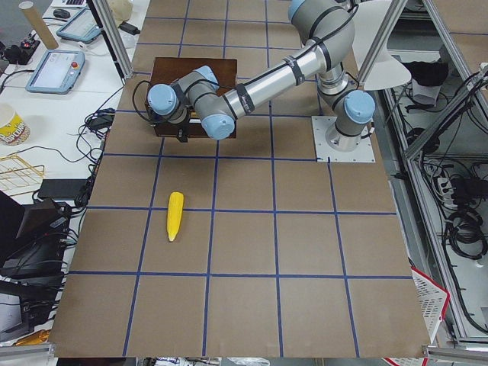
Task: Open drawer and put corn inside
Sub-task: 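Move the left gripper to the white drawer handle on the cabinet side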
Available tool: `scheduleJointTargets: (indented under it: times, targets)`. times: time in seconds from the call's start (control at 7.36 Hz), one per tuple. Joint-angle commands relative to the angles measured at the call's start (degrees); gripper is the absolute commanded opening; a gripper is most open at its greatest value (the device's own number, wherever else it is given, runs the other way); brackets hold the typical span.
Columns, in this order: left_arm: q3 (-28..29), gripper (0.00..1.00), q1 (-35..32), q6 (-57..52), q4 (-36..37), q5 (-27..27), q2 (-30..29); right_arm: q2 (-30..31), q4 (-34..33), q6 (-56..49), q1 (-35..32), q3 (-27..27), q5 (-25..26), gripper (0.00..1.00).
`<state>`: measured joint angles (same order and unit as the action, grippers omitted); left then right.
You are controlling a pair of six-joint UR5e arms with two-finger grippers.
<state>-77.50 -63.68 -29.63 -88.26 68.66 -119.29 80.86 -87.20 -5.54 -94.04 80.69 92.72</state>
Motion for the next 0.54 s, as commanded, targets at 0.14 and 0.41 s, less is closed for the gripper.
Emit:
scheduleJointTargets:
  times: [0.14, 0.41]
  targets:
    - [-2.11, 1.00, -0.13, 1.77, 3.42, 0.07, -0.94, 0.00, 0.01, 0.00, 0.00, 0.00, 0.00, 1.00]
    - [-3.62, 1.00, -0.31, 1.94, 4.23, 0.07, -0.77, 0.00, -0.08, 0.00, 0.00, 0.00, 0.00, 1.00]
